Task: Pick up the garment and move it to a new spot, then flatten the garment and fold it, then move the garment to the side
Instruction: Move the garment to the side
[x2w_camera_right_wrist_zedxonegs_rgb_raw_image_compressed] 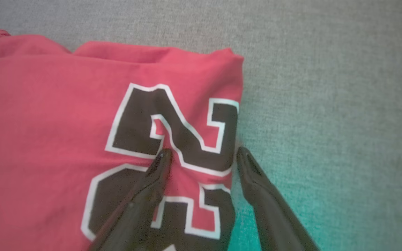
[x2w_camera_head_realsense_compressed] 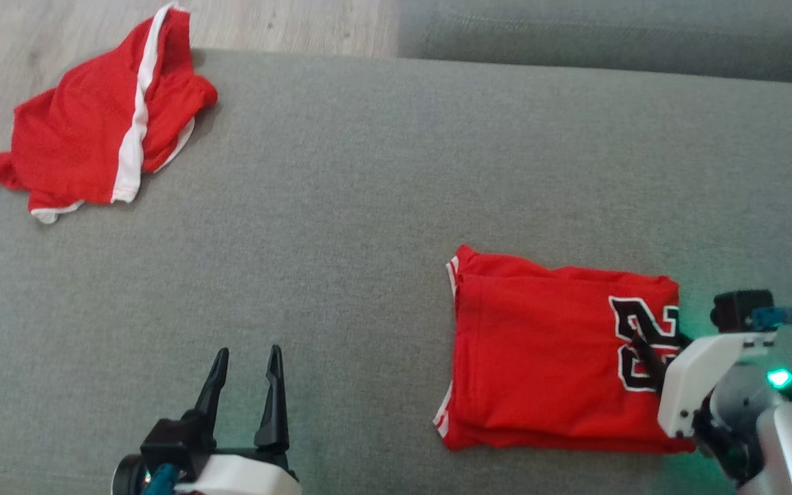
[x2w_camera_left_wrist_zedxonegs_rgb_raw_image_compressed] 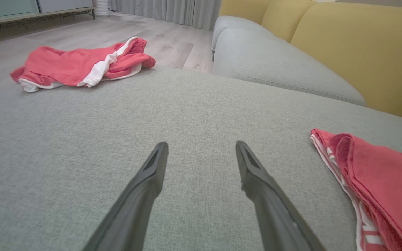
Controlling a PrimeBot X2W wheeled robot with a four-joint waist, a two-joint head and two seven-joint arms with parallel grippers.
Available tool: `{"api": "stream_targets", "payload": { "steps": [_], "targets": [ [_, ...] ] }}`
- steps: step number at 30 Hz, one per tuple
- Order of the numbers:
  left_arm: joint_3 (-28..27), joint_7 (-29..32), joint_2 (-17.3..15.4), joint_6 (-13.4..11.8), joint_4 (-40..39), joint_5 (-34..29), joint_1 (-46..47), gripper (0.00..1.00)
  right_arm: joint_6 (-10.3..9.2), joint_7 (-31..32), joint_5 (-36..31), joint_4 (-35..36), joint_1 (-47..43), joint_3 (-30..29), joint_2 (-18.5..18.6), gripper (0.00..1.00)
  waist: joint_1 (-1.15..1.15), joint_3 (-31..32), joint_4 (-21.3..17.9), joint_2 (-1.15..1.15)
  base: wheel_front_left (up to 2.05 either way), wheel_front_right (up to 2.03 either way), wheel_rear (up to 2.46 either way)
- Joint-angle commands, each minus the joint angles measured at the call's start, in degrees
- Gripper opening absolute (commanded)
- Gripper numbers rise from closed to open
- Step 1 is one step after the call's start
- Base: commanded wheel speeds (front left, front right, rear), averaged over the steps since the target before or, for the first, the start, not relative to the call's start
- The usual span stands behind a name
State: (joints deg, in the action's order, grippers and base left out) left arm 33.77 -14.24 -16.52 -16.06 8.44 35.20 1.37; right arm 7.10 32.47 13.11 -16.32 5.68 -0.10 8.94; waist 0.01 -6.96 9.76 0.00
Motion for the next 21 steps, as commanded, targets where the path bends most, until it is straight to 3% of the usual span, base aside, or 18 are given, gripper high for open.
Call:
{"api": "stream_targets", "payload": {
  "steps": [1,3,10,20,21],
  "targets": [
    [-2.14,-0.68,0.05,0.21,-1.38,-0.51,2.75,1.0,0.39,0.45,0.46,1.45,2.63,1.59,1.1,0.35,-0.01,-0.83,0.34,0.0,0.0,0.0,0.0],
    [-1.99,-0.69,0.03,0.37,-1.17,-1.16,3.04,1.0,0.39,-0.36,0.29,1.71,3.41,1.09,1.42,0.0,-0.01,-1.33,-0.04,0.0,0.0,0.0,0.0],
    [-2.38,-0.72,-0.18,0.3,-3.19,-3.02,5.22,1.0,0.39,-5.57,-1.73,2.25,9.04,-2.05,1.23,0.0,-0.01,-4.46,-5.34,0.0,0.0,0.0,0.0],
    [-3.19,1.23,-2.5,-0.28,-6.17,-4.38,9.09,1.0,0.39,-9.37,-2.89,2.14,18.03,-4.92,3.22,0.0,-0.01,-10.62,-22.36,0.0,0.0,0.0,0.0],
    [-3.19,1.23,-2.5,-0.28,-6.17,-4.38,9.09,1.0,0.39,-9.37,-2.89,2.14,18.03,-4.92,3.22,0.0,-0.01,-10.62,-22.36,0.0,0.0,0.0,0.0]
  ]
}}
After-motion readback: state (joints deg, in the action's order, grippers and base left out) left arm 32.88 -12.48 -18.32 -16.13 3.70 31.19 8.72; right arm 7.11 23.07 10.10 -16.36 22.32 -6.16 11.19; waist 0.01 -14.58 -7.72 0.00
